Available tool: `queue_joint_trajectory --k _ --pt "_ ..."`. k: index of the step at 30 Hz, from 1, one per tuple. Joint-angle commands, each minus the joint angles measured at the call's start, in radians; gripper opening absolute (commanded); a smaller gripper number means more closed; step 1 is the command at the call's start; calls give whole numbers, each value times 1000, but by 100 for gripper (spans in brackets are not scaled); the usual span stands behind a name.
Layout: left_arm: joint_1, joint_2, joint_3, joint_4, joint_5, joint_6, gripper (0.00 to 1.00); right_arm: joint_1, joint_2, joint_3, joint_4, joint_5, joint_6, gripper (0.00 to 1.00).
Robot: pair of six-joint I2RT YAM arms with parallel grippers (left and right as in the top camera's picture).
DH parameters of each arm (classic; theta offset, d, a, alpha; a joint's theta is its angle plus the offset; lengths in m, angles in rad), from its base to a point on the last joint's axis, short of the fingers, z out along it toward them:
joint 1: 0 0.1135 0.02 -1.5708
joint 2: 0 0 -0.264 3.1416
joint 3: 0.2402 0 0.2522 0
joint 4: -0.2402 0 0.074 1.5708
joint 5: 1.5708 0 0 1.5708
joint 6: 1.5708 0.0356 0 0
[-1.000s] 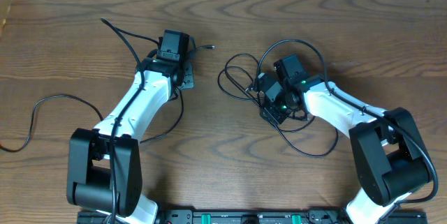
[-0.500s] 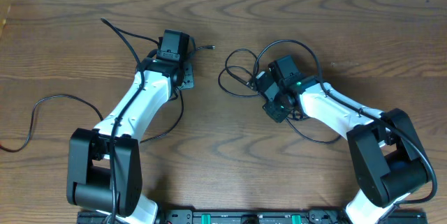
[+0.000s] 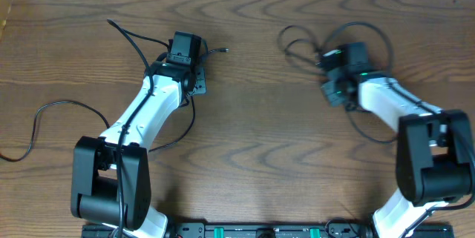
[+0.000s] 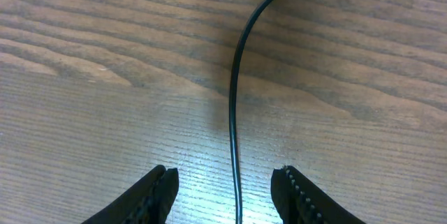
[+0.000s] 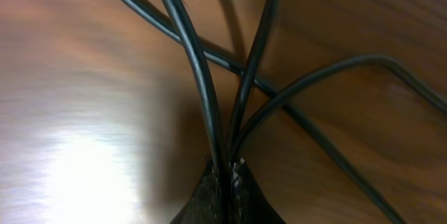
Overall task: Untangle cables
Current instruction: 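Pull the black cables to the right edge with the right gripper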
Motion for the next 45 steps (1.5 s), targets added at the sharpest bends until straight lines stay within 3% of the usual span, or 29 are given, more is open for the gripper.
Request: queue_joint_trajectory --k 1,8,15,24,25,27,29,30,32,37,45 --pt "2 -11 2 -18 -9 5 50 -154 39 -29 48 22 81 1" --pt "2 -11 2 -48 -8 5 50 -446 39 -29 172 -93 238 1" --pt "2 -11 2 -55 -8 6 50 -695 39 -29 216 -93 251 1" --pt "2 -11 2 -55 -8 9 50 -888 39 -29 241 -131 340 2" --pt "2 -11 2 -55 -6 13 50 -899 38 -29 246 -169 340 7" --pt "2 -11 2 -55 -5 13 50 -907 35 -24 248 -236 340 33" --pt "2 -11 2 -55 -6 13 50 -903 25 -13 239 -269 339 47" --pt "2 -11 2 -55 -5 13 54 -892 9 -5 227 -268 336 63" --pt "2 -11 2 -55 -6 13 56 -871 -29 7 212 -268 310 81" --pt "2 -48 2 -46 -6 12 56 -798 -225 16 194 -288 286 91" --pt "3 -85 2 -125 -19 -10 56 -572 -441 16 107 -346 217 91"
